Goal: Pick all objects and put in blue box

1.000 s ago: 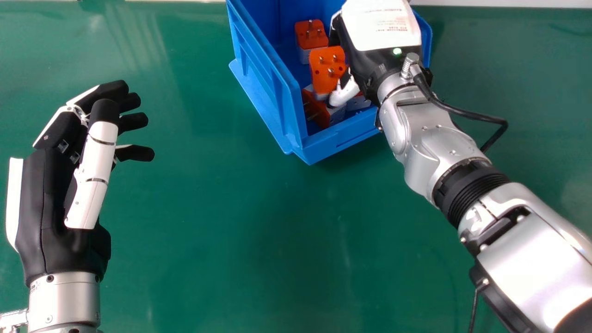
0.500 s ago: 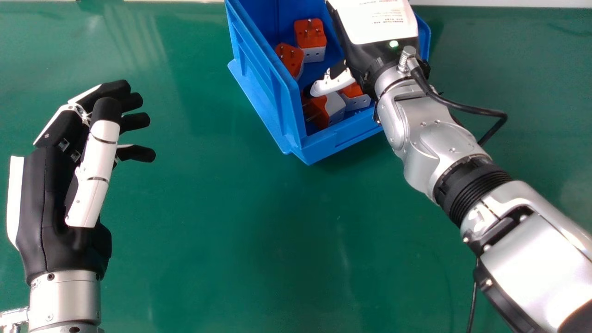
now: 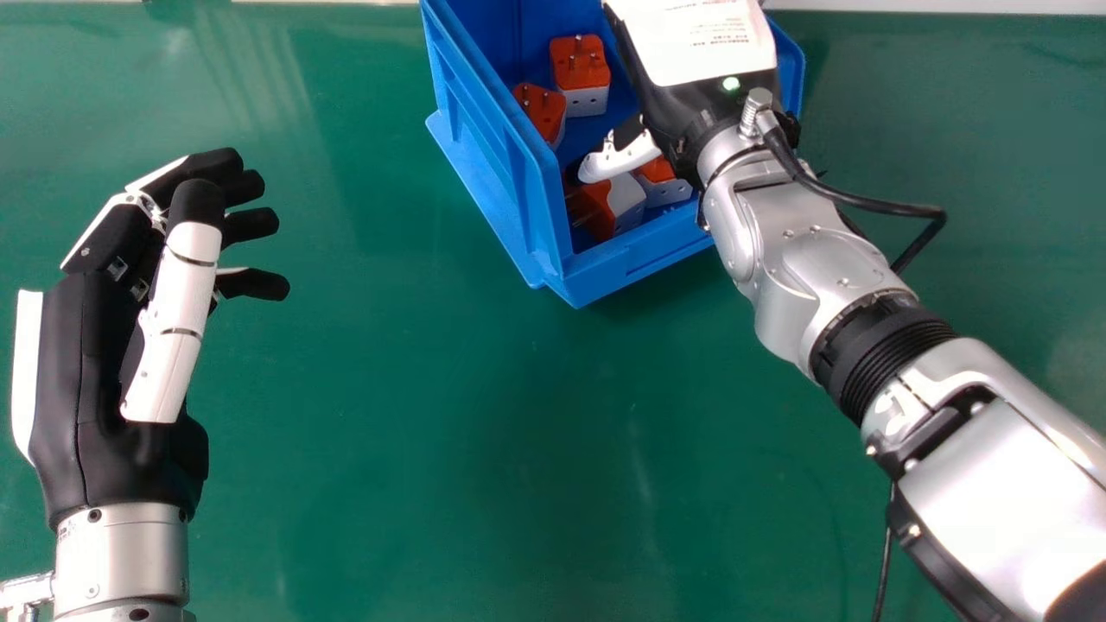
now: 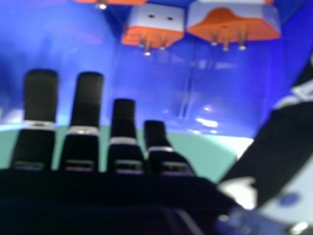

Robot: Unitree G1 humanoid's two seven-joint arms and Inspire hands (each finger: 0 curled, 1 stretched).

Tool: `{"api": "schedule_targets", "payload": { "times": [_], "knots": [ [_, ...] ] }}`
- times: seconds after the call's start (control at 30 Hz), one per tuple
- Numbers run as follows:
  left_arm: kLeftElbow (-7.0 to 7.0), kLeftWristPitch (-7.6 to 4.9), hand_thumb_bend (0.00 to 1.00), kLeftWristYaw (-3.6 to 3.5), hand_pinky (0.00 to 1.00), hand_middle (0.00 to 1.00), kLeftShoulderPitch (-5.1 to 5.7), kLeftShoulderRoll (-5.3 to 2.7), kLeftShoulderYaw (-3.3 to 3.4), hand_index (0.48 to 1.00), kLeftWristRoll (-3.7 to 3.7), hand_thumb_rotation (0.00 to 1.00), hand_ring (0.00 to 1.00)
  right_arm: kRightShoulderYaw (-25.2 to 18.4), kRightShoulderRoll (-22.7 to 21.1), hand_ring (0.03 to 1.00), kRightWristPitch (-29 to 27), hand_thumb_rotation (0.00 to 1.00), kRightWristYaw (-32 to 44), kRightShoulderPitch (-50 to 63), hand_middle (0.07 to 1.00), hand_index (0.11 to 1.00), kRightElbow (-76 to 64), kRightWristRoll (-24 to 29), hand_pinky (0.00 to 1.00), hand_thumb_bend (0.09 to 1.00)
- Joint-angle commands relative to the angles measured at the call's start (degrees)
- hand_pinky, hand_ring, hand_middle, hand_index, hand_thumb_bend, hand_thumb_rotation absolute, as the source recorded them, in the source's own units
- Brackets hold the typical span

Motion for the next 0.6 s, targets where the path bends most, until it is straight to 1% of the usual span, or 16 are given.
{"api": "schedule_targets", "payload": {
  "times": [0.0,0.07,0.2,0.27,0.33,0.4,0.43,0.47,0.57],
  "knots": [
    [-1.15,-1.03,0.61,-0.04,0.48,0.71,0.28,0.22,-0.12,0.673,0.31,0.62,0.67,0.08,-1.85,0.619,-0.28,0.45,-1.04,-0.69,0.807,0.872,-2.83,-0.81,0.43,0.736],
    [-1.16,-1.18,0.60,-0.04,0.48,0.71,0.42,0.21,-0.08,0.674,0.45,0.62,0.67,0.56,-2.98,0.618,-0.61,0.44,-1.27,0.16,0.807,0.871,-4.63,-1.36,0.43,0.736],
    [-1.42,-0.89,0.58,-0.06,0.48,0.71,0.68,0.13,-0.13,0.675,0.24,0.63,0.67,0.28,-5.65,0.611,0.13,0.40,0.81,3.29,0.801,0.866,-11.68,-1.46,0.42,0.733],
    [-1.37,-0.94,0.59,-0.20,0.48,0.71,0.71,0.24,-0.17,0.676,0.21,0.63,0.67,-0.01,-6.94,0.610,0.96,0.38,2.26,5.15,0.805,0.866,-15.90,-1.98,0.41,0.722],
    [-1.49,-0.74,0.61,-0.05,0.48,0.71,0.64,0.12,-0.30,0.676,0.22,0.62,0.67,-0.42,-8.49,0.610,2.13,0.36,4.05,7.46,0.812,0.865,-21.18,-2.64,0.42,0.709],
    [-1.60,-0.59,0.63,-0.11,0.48,0.71,0.65,0.08,-0.34,0.675,-0.08,0.62,0.67,-0.85,-10.19,0.625,3.24,0.33,5.46,10.01,0.823,0.865,-26.71,-3.56,0.43,0.692],
    [-1.58,-0.60,0.63,-0.25,0.48,0.71,0.70,0.17,-0.30,0.676,-0.23,0.62,0.67,-1.42,-11.32,0.634,3.31,0.32,5.66,11.83,0.827,0.863,-30.17,-3.74,0.45,0.683],
    [-1.57,-0.62,0.63,-0.49,0.48,0.71,0.76,0.26,-0.25,0.677,-0.57,0.61,0.68,-2.04,-12.53,0.642,3.36,0.30,6.06,13.77,0.829,0.860,-33.94,-3.91,0.46,0.675],
    [-1.83,-0.14,0.62,-0.49,0.49,0.72,0.95,0.29,-0.19,0.684,-0.65,0.61,0.69,-4.45,-15.77,0.662,3.70,0.27,7.20,20.04,0.831,0.851,-45.48,-4.25,0.48,0.651]
  ]
}}
